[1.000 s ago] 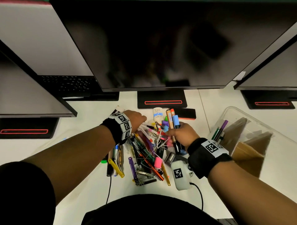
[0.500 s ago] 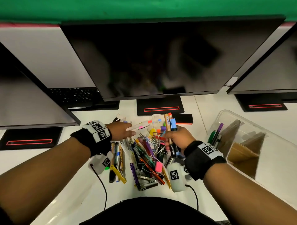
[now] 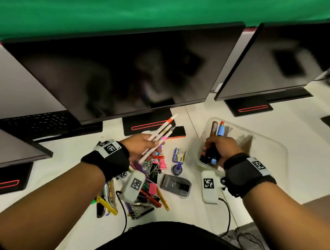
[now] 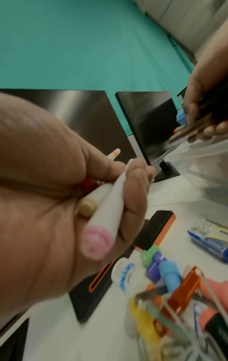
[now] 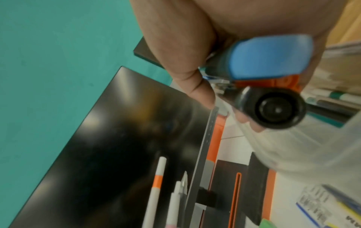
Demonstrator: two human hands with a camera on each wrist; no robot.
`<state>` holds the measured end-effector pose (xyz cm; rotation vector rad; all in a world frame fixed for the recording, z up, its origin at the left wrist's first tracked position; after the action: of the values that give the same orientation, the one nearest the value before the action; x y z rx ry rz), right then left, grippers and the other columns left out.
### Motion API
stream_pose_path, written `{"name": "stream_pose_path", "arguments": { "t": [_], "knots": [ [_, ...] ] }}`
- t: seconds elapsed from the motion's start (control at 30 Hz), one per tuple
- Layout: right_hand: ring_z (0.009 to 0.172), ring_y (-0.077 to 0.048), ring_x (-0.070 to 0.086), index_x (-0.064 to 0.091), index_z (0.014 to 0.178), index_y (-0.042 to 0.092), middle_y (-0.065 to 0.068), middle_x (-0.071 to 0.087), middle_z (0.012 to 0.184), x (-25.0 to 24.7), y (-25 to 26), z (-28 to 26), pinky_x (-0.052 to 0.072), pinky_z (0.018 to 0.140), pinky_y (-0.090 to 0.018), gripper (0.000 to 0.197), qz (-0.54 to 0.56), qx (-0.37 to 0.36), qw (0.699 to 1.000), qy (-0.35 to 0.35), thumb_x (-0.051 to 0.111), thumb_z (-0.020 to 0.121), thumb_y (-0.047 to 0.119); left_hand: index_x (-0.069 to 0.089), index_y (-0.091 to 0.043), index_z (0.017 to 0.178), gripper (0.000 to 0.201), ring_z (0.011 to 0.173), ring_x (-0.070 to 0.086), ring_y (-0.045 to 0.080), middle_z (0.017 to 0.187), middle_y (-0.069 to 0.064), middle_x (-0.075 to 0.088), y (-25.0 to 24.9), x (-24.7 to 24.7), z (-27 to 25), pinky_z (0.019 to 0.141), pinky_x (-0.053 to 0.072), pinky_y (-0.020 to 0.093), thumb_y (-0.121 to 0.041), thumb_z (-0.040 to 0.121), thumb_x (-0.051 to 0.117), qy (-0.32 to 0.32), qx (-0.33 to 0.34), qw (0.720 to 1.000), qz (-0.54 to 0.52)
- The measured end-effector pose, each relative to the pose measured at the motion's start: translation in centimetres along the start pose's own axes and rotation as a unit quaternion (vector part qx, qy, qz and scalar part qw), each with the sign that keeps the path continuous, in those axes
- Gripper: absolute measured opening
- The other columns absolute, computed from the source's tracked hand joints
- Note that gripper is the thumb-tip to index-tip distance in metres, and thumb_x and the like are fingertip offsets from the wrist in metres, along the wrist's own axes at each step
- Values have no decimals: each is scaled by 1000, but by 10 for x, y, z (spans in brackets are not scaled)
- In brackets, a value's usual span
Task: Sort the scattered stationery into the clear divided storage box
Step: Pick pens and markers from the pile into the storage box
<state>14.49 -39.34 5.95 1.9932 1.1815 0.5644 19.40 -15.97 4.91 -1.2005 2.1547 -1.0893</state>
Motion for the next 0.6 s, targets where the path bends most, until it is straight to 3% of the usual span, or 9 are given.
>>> {"name": "stream_pose_path", "arguments": {
  "t": [0.1, 0.2, 0.33, 0.4, 0.5, 0.6],
  "knots": [
    [54, -28, 52, 52, 68, 1, -15, 52, 62, -10, 0, 5, 48, 57, -34, 17, -48, 8, 999, -13, 53, 85, -1, 59, -9, 105, 18, 56, 54, 10, 80, 5, 61, -15, 28, 8, 52, 50, 20, -12, 98, 43, 13, 4, 1000, -1],
    [61, -29, 55, 58, 76, -2, -15, 57, 67, -8, 4, 9, 50, 64, -35, 9, -66, -1, 998, 7, 55, 84, -1, 57, -8, 110, 19, 55, 52, 10, 79, 6, 60, -29, 55, 15, 47, 48, 18, -11, 98, 42, 28, 6, 1000, 0],
    [57, -19, 47, 58, 65, 8, -7, 51, 65, -20, 16, 18, 40, 56, -27, 21, -121, -31, 992, -4, 57, 85, 4, 53, -4, 114, 20, 53, 52, 10, 76, 8, 60, -44, 88, 25, 41, 47, 14, -8, 98, 42, 28, 8, 999, 16],
    [61, -18, 51, 55, 67, 11, -8, 53, 73, -32, 17, 24, 45, 58, -27, 20, -97, -34, 994, -23, 54, 85, 3, 54, -2, 107, 16, 54, 50, 12, 74, 10, 59, -47, 104, 31, 40, 46, 14, -7, 98, 42, 28, 2, 999, 21],
    [67, -17, 54, 52, 76, 9, -7, 53, 78, -43, 16, 24, 50, 65, -27, 17, -18, -24, 999, -29, 48, 88, -2, 54, -6, 84, 20, 54, 48, 14, 70, 9, 54, -47, 124, 41, 39, 43, 14, -7, 98, 40, 18, -10, 999, 28],
    [68, -16, 55, 53, 83, 7, -7, 53, 79, -44, 11, 24, 52, 85, -36, 14, 14, -18, 999, -24, 46, 90, -2, 57, 1, 100, 18, 53, 50, 15, 67, 7, 54, -47, 135, 53, 43, 43, 17, -6, 96, 41, -10, -6, 997, 79]
  ]
}}
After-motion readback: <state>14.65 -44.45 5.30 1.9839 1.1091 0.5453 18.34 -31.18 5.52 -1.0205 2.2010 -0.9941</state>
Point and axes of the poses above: each hand's wrist, its own z-axis towards the middle knuckle, its own x-axis out of the palm, y = z × x, the point moved 7 cm from there along z, towards the middle knuckle
